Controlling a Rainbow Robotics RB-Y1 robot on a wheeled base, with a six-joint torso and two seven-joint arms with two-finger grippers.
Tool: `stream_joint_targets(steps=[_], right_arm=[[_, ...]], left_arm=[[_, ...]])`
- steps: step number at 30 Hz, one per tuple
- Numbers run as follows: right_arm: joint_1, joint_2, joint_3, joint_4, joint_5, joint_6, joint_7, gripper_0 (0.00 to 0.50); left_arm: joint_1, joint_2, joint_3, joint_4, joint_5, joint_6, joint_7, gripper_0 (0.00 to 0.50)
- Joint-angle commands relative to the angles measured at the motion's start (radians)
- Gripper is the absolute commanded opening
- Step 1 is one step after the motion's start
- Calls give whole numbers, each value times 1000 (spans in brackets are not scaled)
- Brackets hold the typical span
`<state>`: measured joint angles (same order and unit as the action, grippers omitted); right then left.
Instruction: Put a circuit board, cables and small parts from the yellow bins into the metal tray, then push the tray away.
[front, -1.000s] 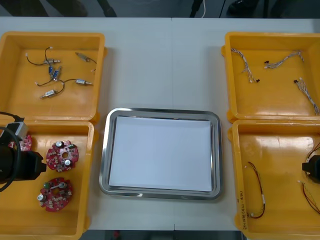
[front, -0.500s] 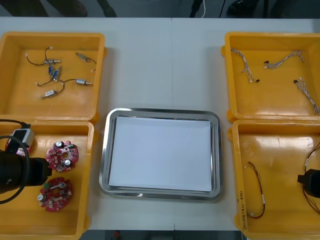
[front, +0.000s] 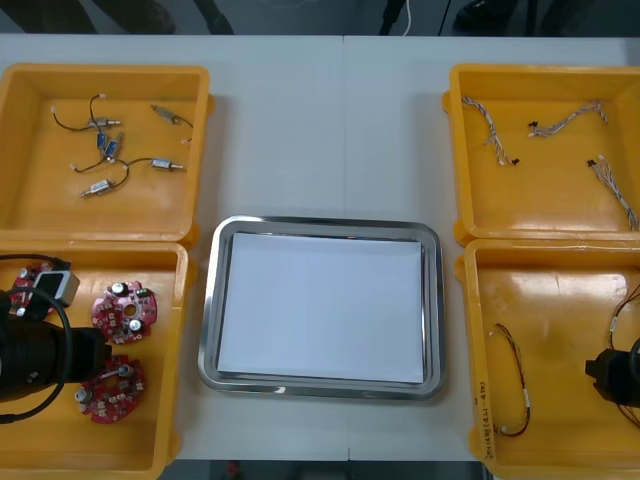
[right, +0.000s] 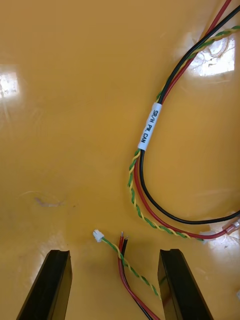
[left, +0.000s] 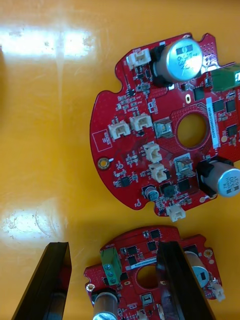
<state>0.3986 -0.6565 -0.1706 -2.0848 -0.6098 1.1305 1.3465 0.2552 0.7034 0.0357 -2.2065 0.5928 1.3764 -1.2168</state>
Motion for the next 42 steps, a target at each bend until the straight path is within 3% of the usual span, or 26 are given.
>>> stream_joint_targets(steps=[1, 20, 23, 24, 25, 26, 36, 42], right_arm=[[36, 12, 20, -8, 19, -11, 54, 500], [36, 12, 43, 48, -16, -66, 62, 500], [34, 12, 43, 48, -21, -66, 60, 244], [34, 12, 43, 48, -21, -66, 59, 115], [34, 12, 42, 48, -21, -66, 57, 23], [34, 12, 43, 48, -21, -66, 57, 0], [29, 12, 5, 8, -36, -63, 56, 0], [29, 11, -52, -87, -56, 32, 51, 0]], left_arm=[[64, -15, -8, -6, -18, -42, -4, 500], [85, -15, -48, 21, -44, -99, -6, 500], [85, -15, -56, 34, -47, -122, -7, 500], [85, -15, -57, 36, -48, -123, -9, 500], [85, -16, -57, 37, -47, -123, -9, 500], [85, -16, -57, 36, -47, -123, -10, 500], [90, -16, -57, 36, -47, -126, -17, 500], [99, -16, -57, 36, -47, -138, -21, 500]])
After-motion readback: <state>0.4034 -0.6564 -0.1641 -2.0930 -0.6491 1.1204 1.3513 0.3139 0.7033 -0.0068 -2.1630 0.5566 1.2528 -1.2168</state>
